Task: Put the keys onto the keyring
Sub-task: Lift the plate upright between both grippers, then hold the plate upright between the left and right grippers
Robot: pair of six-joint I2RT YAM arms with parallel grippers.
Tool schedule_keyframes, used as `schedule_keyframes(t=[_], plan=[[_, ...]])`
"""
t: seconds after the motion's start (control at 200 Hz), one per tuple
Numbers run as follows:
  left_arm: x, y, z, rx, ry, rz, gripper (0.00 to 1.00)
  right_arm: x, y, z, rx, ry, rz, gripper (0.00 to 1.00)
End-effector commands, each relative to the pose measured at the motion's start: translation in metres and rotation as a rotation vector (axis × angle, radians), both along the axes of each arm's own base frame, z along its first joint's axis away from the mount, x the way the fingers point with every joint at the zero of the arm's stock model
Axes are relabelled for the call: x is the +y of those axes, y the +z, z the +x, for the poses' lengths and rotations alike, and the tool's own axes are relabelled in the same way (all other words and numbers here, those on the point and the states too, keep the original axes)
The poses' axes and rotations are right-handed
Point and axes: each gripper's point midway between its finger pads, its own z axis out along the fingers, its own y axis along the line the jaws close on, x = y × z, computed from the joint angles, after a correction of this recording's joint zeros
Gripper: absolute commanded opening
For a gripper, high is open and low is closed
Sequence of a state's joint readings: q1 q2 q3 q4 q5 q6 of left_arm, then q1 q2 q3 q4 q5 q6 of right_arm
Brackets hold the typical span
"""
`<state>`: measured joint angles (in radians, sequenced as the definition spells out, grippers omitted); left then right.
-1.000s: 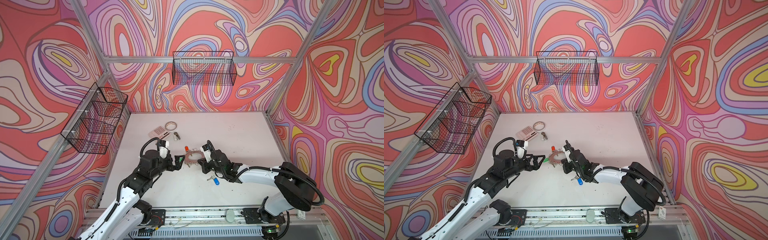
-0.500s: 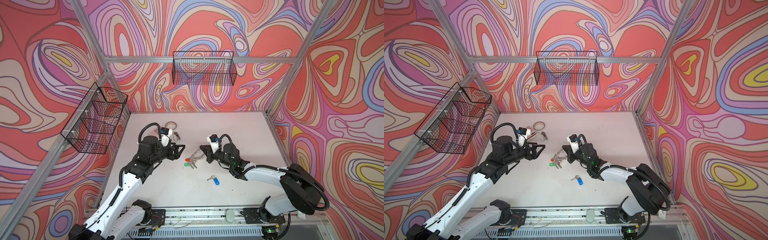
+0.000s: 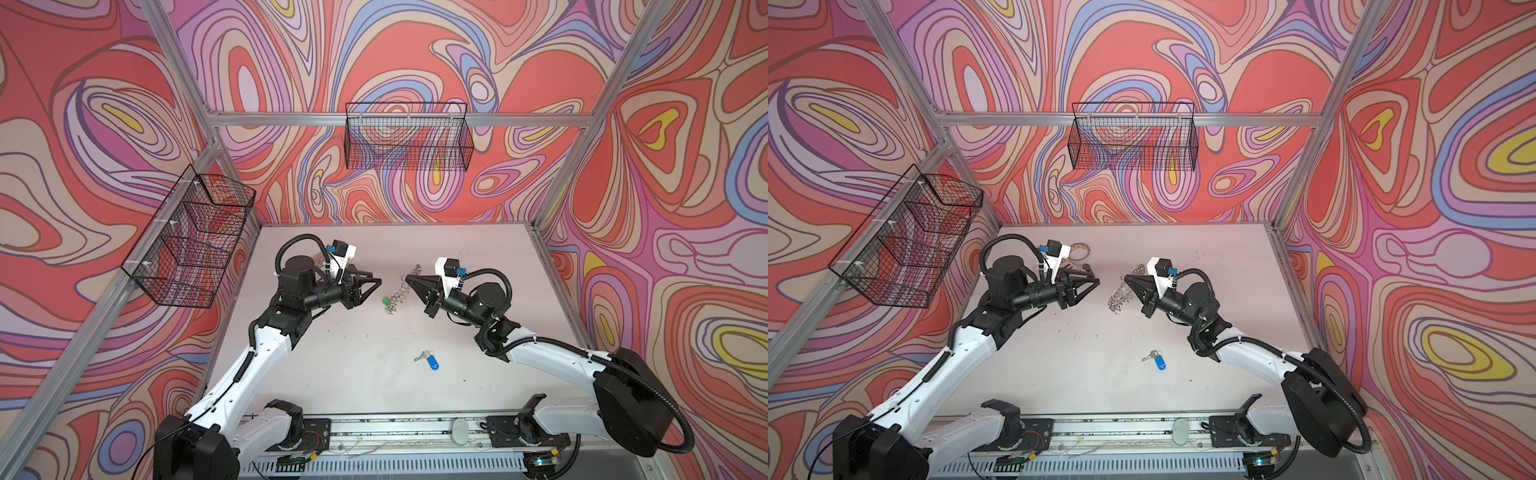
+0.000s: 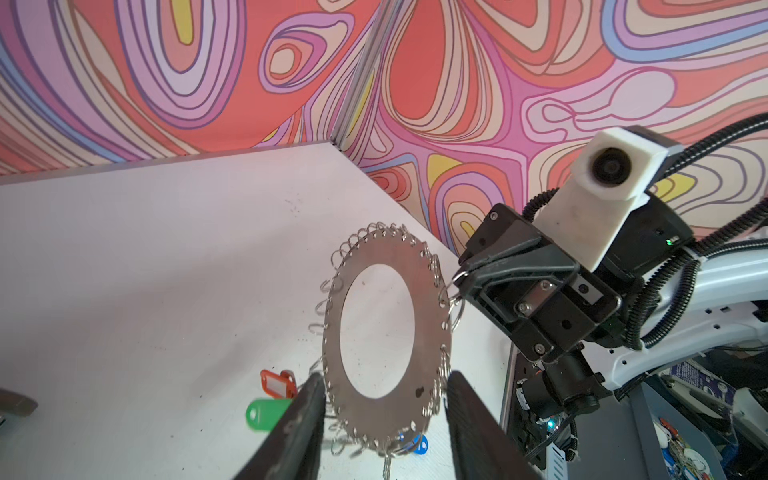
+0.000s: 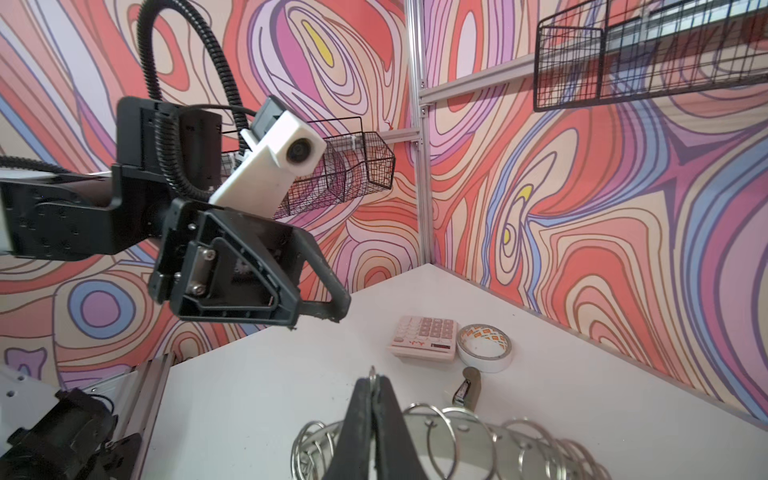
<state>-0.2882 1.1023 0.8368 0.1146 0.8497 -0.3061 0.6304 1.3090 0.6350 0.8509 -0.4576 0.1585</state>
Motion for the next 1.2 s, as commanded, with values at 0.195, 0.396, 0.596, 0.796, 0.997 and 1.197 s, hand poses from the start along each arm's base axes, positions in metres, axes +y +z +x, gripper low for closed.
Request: schedule_keyframes(t=[0.195,0.396,0.596,0.796,0.997,1.197], plan=[[-0.021,0.049,-0.021,-0.24,-0.265,-0.147,0.43,-0.003,0.038,-0.02,-0.068,0.167,0.099,0.0],[-0.024,0.043,-0.018,-0.236,-0.288,-0.154,0.38,-0.005,0.041,-0.025,-0.053,0.232,0.142,0.0],[-0.029,0.039,-0.01,-0.218,-0.298,-0.147,0.33,-0.003,0.042,-0.024,-0.048,0.252,0.146,0.0],[-0.035,0.033,-0.013,-0.201,-0.34,-0.131,0.32,-0.003,0.043,-0.022,-0.043,0.257,0.153,0.0],[-0.043,0.031,-0.022,-0.193,-0.399,-0.139,0.34,-0.002,0.043,-0.022,-0.031,0.271,0.164,0.0],[-0.047,0.03,-0.022,-0.202,-0.409,-0.143,0.35,-0.001,0.043,-0.022,-0.022,0.278,0.166,0.0]])
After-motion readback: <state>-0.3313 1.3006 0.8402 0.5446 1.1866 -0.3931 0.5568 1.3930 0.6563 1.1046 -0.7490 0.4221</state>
